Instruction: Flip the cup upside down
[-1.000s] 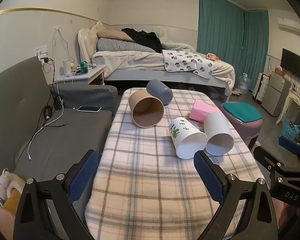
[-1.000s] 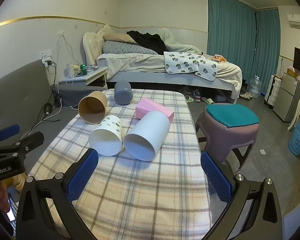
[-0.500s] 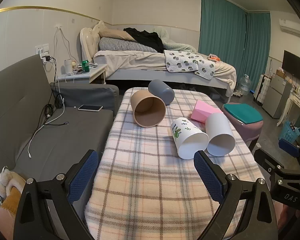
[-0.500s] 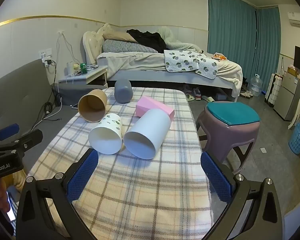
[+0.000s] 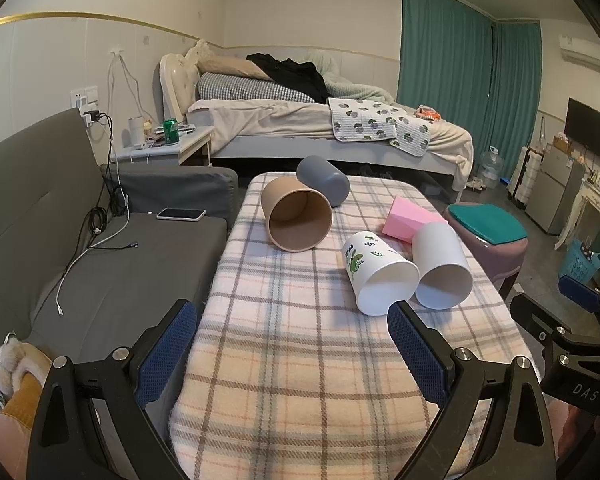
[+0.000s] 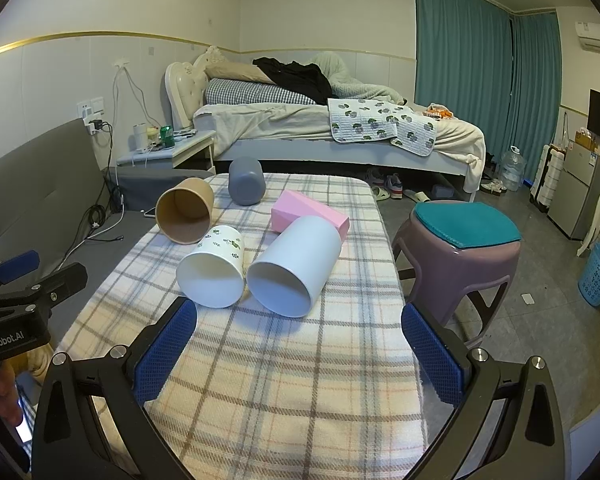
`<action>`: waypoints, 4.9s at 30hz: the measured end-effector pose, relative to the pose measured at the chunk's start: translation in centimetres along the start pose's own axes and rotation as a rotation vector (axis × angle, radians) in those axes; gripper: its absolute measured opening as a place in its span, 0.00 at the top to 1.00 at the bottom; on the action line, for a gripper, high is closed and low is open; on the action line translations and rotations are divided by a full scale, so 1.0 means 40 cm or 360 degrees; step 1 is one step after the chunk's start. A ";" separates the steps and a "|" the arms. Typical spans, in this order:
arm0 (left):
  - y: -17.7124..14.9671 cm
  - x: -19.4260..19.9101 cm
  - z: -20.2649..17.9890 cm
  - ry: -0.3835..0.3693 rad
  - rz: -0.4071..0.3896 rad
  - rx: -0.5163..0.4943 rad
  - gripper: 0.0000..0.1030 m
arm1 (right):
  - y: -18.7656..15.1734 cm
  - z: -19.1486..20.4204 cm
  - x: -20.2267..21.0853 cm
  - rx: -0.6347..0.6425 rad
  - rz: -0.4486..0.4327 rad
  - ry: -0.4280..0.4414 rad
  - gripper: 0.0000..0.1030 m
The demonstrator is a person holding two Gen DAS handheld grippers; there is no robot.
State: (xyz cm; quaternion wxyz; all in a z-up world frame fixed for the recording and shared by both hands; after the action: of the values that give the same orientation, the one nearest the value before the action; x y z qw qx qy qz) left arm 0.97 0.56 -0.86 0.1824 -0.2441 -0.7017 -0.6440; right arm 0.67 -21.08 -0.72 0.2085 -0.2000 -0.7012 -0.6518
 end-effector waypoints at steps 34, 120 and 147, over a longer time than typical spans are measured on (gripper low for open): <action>-0.009 -0.011 0.002 0.0004 0.0013 0.0013 0.03 | -0.014 0.005 -0.007 -0.0004 0.0026 0.0008 0.00; 0.348 -0.460 0.240 0.0152 0.0299 0.0041 0.04 | 0.440 0.346 -0.973 0.0324 0.0887 0.0277 0.31; 0.043 0.042 0.061 0.0170 0.0153 0.0002 0.03 | 0.136 0.118 -0.081 0.0012 0.0723 0.0403 0.31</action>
State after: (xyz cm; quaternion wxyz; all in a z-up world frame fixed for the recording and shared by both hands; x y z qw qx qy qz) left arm 0.76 3.24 1.25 0.2505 -0.2427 -0.6789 -0.6460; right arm 6.23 -16.02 1.69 0.4365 -0.2684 -0.6089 -0.6056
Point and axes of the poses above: each gripper's, at about its wrist camera, not at the fingertips, and x roughly against the way its jaws point, z to its left, y to its top, the point moved 1 cm from there along -x, roughly the way its jaws point, and after that the axes turned 6 degrees about -y, right-handed, at the moved point
